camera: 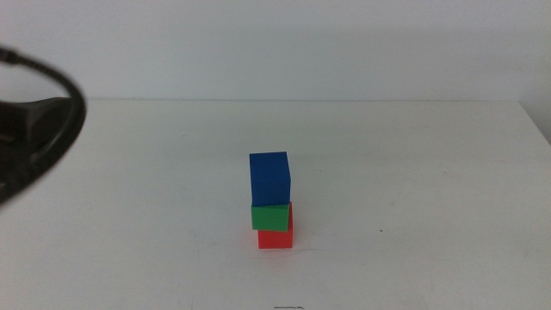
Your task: Stack red cubes first, then green, then blue cubes in a specific spot.
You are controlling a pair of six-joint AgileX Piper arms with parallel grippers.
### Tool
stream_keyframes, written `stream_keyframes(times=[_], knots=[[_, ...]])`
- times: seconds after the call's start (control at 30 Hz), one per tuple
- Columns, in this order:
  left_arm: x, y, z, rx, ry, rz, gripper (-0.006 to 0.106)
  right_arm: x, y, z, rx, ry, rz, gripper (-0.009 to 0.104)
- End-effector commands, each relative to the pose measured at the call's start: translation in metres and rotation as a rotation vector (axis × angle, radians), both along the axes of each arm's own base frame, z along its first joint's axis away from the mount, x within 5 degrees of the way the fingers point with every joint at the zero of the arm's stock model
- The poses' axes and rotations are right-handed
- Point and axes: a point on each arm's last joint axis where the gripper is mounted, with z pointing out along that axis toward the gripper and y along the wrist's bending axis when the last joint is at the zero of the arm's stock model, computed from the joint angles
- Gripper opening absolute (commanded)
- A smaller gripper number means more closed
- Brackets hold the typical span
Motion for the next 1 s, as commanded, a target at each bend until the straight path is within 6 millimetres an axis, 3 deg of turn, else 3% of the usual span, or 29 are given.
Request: stream_keyframes(times=[0.0,0.47,0.8,0.97], knots=[[-0.003,0.007,0.009,-0.048,-0.186,0.060,0.091,-0.004,-0.002,0.016,-0.016,-0.108,0.002,0.064],[-0.049,0.016,-0.050,-0.053,-0.249,0.071,0.091,-0.004,-0.002,0.016,-0.016,-0.108,0.002,0.064],[-0.063,0.025,-0.100,-0.037,-0.213,0.164,0.091,-0.003,-0.002,0.013,-0.019,-0.100,0.002,0.064],[-0.070,0.028,-0.115,-0.037,-0.230,0.211,0.091,-0.015,-0.003,-0.001,-0.037,-0.240,0.025,0.064]])
